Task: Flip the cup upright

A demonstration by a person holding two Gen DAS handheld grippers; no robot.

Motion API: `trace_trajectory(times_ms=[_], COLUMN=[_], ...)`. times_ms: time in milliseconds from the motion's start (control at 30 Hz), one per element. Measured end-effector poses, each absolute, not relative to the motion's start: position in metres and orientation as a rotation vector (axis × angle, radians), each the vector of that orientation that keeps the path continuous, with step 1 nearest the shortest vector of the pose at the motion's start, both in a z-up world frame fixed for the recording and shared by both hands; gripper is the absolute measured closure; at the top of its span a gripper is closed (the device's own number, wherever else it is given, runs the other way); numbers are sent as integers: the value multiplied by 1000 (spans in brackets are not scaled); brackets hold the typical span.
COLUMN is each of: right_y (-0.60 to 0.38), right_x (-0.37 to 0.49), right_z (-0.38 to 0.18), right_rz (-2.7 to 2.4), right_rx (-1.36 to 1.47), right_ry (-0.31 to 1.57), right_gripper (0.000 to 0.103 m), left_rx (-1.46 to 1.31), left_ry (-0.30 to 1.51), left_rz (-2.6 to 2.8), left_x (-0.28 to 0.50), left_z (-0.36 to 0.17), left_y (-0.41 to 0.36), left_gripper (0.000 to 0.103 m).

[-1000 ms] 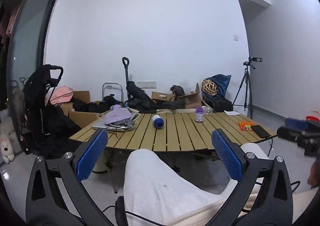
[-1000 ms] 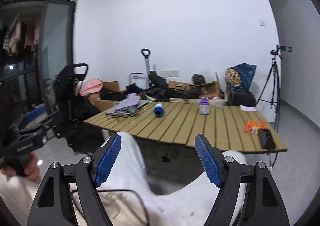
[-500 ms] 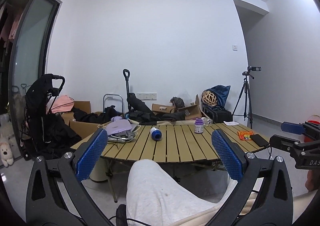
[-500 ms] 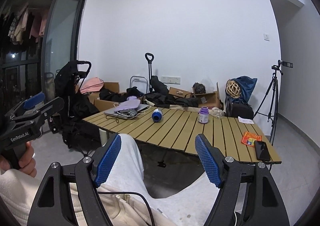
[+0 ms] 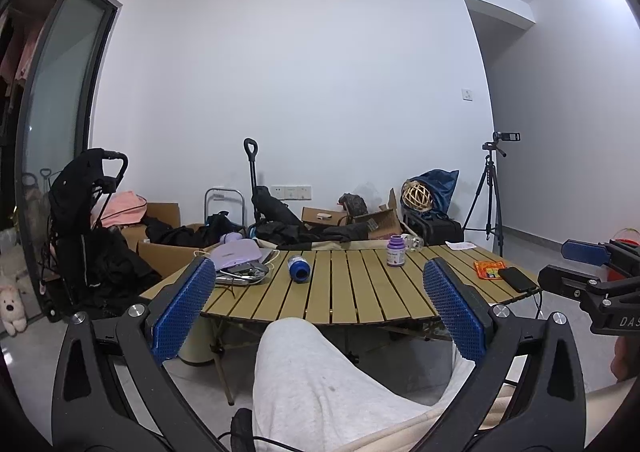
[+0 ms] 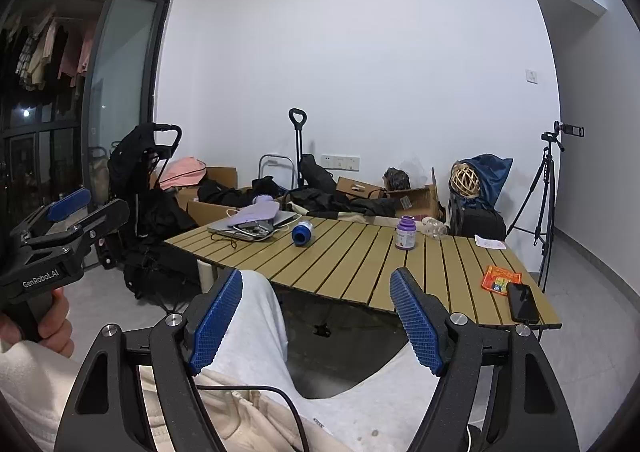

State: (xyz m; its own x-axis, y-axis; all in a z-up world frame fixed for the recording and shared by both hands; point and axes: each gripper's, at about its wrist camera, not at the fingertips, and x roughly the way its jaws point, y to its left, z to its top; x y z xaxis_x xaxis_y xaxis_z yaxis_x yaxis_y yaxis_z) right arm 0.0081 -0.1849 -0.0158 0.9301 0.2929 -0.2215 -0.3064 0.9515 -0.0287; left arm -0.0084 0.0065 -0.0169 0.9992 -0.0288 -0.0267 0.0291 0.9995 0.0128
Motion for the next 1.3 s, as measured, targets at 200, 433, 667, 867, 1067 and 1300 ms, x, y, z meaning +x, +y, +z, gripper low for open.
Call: trace_trajectory(times_ms=[200, 433, 667, 867, 1067, 1300], right_y=[-185, -183, -182, -182, -181, -181], right_x=[8, 6, 5, 6, 6, 6], right_z=[-16, -15, -15, -15, -15, -15], right_rz=[307, 305, 304, 305, 305, 306], right_rx=[-62, -68, -68, -67, -67, -67], right_ry=[216, 210, 209, 211, 213, 213], right_gripper=[22, 22, 22, 22, 22, 22], left_rx=[6, 8, 10, 12, 10, 12], left_ry=[43, 42, 39, 39, 39, 39], left_rz=[-38, -40, -43, -45, -44, -44], left_x=[-7, -8, -8, -8, -8, -8], left_z=[-19, -18, -18, -18, -18, -18], left_y=[9, 10, 12, 12, 12, 11], left_gripper=[0, 0, 0, 0, 0, 0])
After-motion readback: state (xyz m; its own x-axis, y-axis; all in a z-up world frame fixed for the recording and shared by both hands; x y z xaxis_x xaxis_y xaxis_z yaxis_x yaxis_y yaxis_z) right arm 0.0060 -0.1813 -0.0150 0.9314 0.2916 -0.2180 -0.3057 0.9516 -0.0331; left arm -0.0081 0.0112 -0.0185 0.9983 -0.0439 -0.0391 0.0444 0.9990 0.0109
